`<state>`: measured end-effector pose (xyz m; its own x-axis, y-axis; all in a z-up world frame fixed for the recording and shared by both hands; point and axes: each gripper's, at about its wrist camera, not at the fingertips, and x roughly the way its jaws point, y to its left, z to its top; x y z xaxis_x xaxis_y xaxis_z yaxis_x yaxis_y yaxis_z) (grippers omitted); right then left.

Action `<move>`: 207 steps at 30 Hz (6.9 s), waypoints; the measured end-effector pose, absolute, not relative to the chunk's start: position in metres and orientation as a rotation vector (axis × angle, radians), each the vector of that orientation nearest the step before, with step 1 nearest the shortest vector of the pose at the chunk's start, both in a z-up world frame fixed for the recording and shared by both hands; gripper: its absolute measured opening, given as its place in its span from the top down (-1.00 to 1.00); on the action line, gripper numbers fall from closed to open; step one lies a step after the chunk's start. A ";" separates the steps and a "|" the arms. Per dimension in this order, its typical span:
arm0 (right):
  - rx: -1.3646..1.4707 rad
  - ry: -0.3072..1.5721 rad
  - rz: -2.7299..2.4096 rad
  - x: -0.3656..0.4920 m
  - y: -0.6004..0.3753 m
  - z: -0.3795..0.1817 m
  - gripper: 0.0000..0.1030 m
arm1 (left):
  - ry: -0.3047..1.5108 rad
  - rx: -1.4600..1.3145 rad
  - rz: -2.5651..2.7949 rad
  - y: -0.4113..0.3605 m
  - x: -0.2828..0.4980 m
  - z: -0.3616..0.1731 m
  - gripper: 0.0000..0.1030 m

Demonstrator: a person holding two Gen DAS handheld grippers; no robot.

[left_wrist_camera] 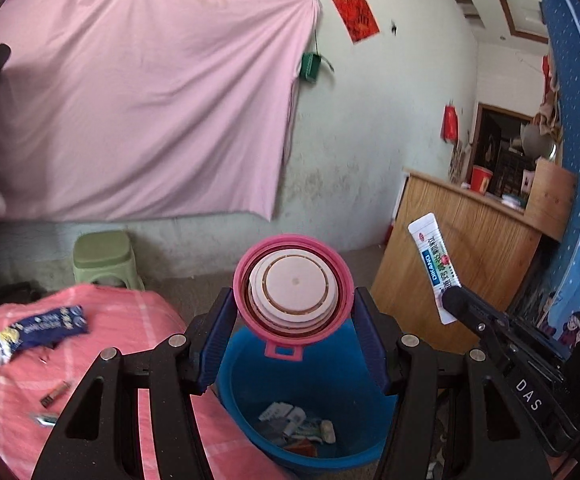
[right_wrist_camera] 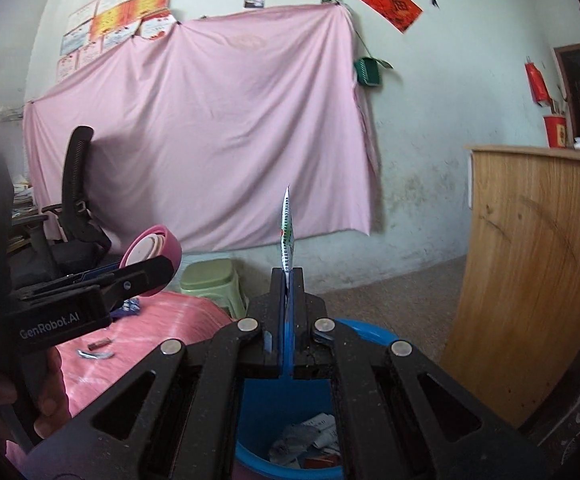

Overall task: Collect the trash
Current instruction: 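Carry the pink lid and toothpaste tube over the blue bucket and release both, then bring both open tools back over the table toward the blue wrapper, then grasp the blue snack wrapper with the left tool while the right tool grasps the small white packet, then carry the blue wrapper and white packet over the blue bucket and release both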

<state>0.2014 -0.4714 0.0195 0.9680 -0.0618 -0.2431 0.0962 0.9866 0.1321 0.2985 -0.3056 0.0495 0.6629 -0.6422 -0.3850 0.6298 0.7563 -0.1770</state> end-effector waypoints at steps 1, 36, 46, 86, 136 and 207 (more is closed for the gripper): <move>0.150 0.256 -0.090 0.204 -0.477 0.016 0.56 | 0.473 -0.021 -0.718 -0.313 0.300 0.046 -0.03; 0.239 0.457 -0.068 0.252 -0.506 -0.032 0.12 | 0.698 -0.051 -0.640 -0.317 0.330 0.007 -0.07; 0.195 0.315 -0.018 0.242 -0.462 0.017 -0.65 | 0.474 -0.103 -0.500 -0.236 0.304 0.045 -0.45; -0.009 0.461 0.303 0.308 -0.296 -0.007 -1.00 | 0.371 0.014 -0.218 -0.052 0.295 0.010 -0.97; -0.062 0.816 0.422 0.351 -0.293 -0.045 0.60 | 0.773 0.202 -0.338 -0.093 0.423 -0.045 -0.77; 0.053 0.169 0.053 0.214 -0.437 0.036 0.56 | 0.250 0.152 -0.687 -0.280 0.277 0.069 0.93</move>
